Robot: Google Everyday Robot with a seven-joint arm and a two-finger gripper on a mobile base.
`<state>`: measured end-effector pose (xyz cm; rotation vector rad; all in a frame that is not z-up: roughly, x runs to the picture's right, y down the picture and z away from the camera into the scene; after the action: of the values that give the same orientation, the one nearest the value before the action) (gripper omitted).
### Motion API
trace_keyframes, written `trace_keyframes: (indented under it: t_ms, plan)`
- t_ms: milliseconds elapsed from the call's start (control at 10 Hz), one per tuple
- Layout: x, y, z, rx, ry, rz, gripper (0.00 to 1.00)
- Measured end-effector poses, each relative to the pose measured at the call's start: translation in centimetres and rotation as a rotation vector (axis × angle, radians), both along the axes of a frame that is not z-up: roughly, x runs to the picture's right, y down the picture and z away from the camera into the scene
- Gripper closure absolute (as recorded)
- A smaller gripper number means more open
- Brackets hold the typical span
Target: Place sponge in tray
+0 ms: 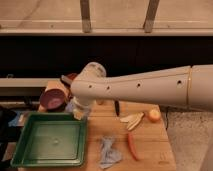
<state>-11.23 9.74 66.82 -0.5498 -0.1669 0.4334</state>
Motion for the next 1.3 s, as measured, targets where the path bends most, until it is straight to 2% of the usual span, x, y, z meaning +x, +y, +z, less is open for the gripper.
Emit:
trace_keyframes:
  t_ms: [200, 500, 600, 800, 900, 1300]
  plan:
    - [-2.6, 1.5, -0.9, -0.014, -0.05, -0.05, 0.99]
    - [-8.7, 6.1, -1.8, -0.077, -0.144, -0.175, 0.69]
    - [-10.0, 7.2, -1.9, -0.09, -0.163, -0.207, 0.61]
    - [-13.9, 10.1, -1.0, -0.124, -0.218, -0.308, 0.39]
    - [-14.5, 11.0, -0.2, -0.138, -0.227, -0.329, 0.33]
    - [-14.8, 11.4, 0.2, -0.144, -0.233, -0.329, 0.32]
